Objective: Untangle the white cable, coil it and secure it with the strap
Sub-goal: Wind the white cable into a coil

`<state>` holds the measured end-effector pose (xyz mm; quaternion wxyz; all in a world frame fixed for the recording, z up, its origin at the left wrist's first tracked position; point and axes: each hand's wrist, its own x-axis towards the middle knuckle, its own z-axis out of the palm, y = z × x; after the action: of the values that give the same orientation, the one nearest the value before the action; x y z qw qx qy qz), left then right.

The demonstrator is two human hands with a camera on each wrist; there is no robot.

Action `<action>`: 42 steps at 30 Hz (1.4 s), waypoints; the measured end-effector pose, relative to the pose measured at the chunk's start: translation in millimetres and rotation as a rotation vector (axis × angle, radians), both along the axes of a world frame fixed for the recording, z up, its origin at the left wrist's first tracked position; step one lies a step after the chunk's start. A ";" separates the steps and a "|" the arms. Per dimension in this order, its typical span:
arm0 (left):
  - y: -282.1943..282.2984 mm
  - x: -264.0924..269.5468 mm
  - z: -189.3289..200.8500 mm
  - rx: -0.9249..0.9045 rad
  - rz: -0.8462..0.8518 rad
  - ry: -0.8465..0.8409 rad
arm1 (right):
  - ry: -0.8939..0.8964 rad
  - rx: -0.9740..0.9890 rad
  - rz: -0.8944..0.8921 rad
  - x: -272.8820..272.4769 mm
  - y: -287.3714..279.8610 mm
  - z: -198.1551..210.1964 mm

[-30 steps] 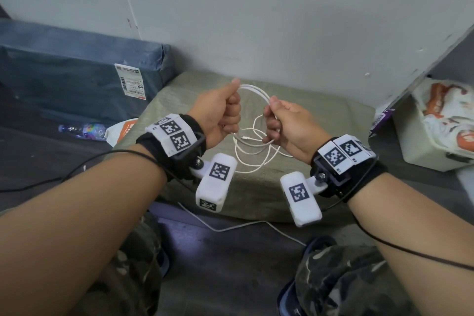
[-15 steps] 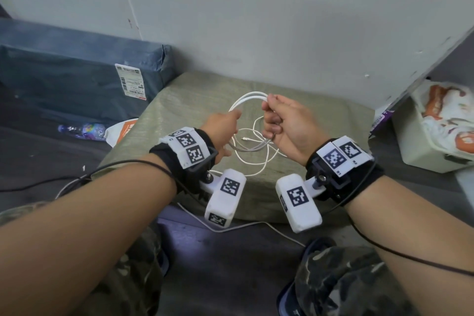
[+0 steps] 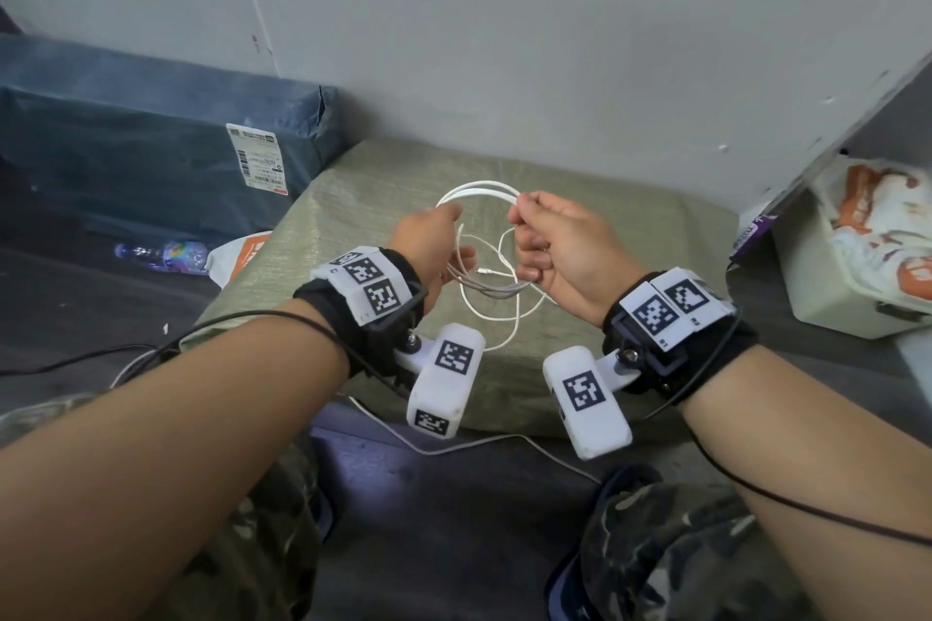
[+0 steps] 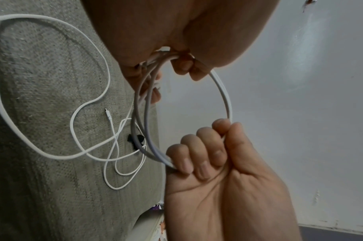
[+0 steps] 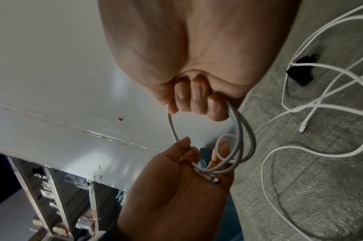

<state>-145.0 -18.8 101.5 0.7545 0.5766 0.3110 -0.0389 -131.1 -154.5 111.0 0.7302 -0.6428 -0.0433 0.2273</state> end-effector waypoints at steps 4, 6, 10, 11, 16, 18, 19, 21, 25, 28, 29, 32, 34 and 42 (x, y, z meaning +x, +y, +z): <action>1.6 1.6 -0.6 0.015 -0.018 0.016 | -0.023 -0.053 -0.015 0.8 1.4 -1.6; 2.9 2.3 -1.6 0.012 -0.058 0.034 | -0.021 -0.065 -0.029 2.3 0.5 -2.4; 4.4 2.4 -2.9 0.044 -0.078 0.055 | -0.012 -0.087 -0.045 2.7 0.1 -3.5; 4.6 2.5 -2.9 0.048 -0.082 0.053 | -0.005 -0.090 -0.048 2.8 0.4 -3.9; 4.8 1.1 2.4 0.131 -0.124 0.013 | 0.050 -0.107 -0.018 3.6 0.5 -7.0; 5.4 0.0 7.0 0.165 -0.163 -0.005 | 0.062 -0.175 -0.009 3.7 -1.1 -9.7; 5.9 -0.2 9.6 0.170 -0.181 -0.014 | 0.065 -0.218 -0.001 4.1 -2.9 -11.5; 6.5 -0.4 14.4 0.180 -0.196 -0.032 | 0.062 -0.296 0.044 5.8 -7.4 -15.0; 9.4 -0.5 13.4 0.290 -0.262 -0.040 | 0.004 -0.487 0.149 8.9 -13.2 -15.8; 11.0 -0.2 8.4 0.405 -0.371 -0.047 | -0.062 -0.580 0.119 12.4 -14.5 -16.6; 11.4 -0.1 7.6 0.427 -0.407 -0.058 | -0.110 -0.622 0.083 14.0 -14.7 -16.9; 11.2 -1.0 6.7 0.451 -0.514 -0.080 | -0.252 -0.699 -0.008 15.4 -15.1 -12.8; 10.6 -2.0 5.5 0.525 -0.583 -0.098 | -0.305 -0.710 0.014 15.3 -16.2 -9.7; 10.4 -6.8 5.4 0.812 -0.733 -0.193 | -0.362 -0.760 0.195 16.1 -17.5 -14.1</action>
<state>-151.9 -8.4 106.9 0.4337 0.8926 0.0097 -0.1227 -115.1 -172.1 96.9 0.3975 -0.8884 -0.1443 0.1784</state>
